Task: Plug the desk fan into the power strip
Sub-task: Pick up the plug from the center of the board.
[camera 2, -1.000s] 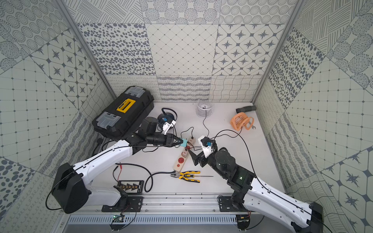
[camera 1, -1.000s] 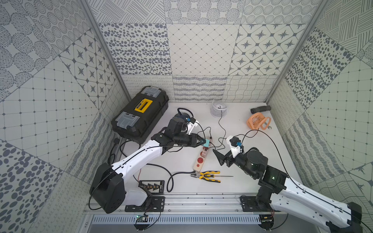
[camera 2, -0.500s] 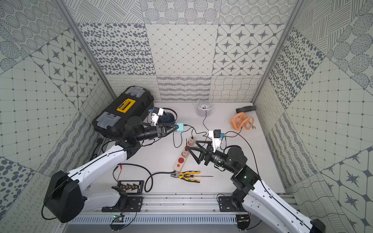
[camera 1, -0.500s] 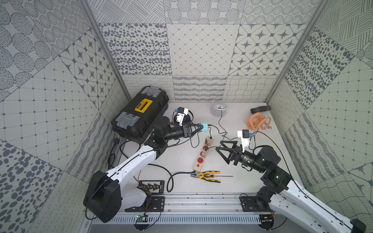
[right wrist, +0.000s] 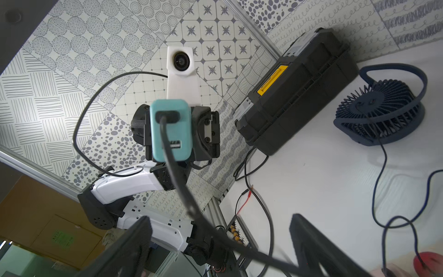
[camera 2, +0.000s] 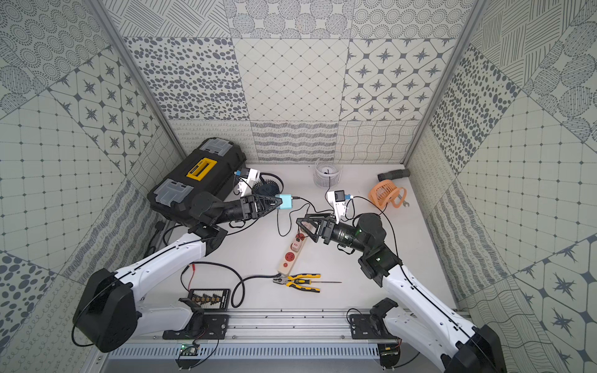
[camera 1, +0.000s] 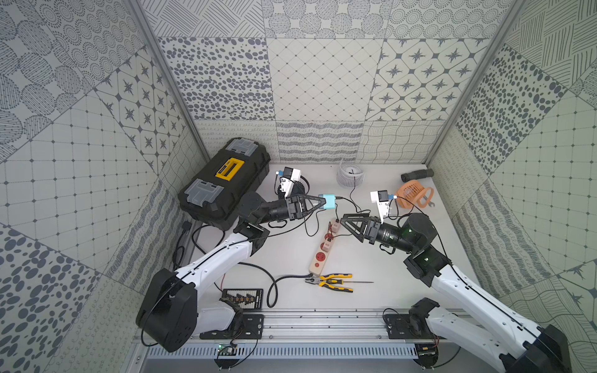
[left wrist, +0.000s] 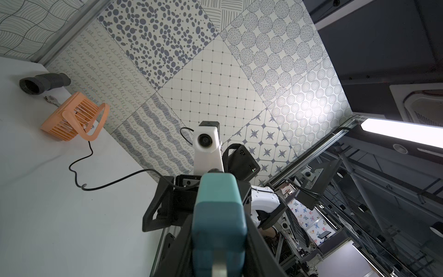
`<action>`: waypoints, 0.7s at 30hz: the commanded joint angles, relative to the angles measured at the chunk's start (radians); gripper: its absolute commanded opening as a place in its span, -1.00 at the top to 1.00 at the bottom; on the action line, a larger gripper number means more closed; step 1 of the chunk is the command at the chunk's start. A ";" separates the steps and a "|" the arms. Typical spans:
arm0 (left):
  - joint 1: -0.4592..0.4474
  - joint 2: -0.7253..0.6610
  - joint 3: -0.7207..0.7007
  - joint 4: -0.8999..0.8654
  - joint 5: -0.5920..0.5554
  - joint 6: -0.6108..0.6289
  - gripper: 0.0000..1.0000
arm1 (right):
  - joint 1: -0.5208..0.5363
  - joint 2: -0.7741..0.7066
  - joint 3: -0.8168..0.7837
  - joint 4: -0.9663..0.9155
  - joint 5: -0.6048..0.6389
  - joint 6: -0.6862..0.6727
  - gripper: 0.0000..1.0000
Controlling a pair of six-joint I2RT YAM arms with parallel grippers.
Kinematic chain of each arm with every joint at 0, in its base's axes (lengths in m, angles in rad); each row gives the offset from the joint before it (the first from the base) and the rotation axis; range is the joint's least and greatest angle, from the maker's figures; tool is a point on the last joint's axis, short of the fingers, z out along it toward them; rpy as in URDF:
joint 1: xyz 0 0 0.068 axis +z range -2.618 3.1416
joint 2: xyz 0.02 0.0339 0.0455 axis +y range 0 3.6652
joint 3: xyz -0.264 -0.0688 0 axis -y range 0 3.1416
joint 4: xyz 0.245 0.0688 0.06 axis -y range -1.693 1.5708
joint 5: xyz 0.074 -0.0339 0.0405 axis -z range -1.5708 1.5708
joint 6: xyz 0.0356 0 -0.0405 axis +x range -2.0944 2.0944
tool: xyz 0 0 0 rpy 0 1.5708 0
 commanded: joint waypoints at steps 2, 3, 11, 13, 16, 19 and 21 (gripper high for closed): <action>0.001 -0.047 0.006 -0.024 0.072 0.073 1.00 | -0.001 0.059 0.095 0.092 -0.126 0.008 -0.79; 0.001 -0.048 0.005 -0.026 0.072 0.072 1.00 | -0.001 0.071 0.107 0.096 -0.138 0.010 -0.79; -0.003 -0.049 -0.004 -0.033 0.078 0.079 1.00 | 0.011 0.119 0.127 0.187 -0.182 0.038 -0.63; -0.005 -0.049 -0.003 -0.049 0.081 0.091 1.00 | 0.015 0.129 0.128 0.206 -0.188 0.048 -0.54; -0.011 -0.046 0.001 -0.077 0.099 0.117 1.00 | 0.021 0.140 0.130 0.228 -0.189 0.058 -0.42; -0.014 -0.049 -0.001 -0.111 0.107 0.146 1.00 | 0.031 0.152 0.137 0.244 -0.192 0.062 -0.31; -0.018 -0.053 -0.001 -0.140 0.109 0.170 1.00 | 0.039 0.161 0.141 0.256 -0.196 0.065 -0.22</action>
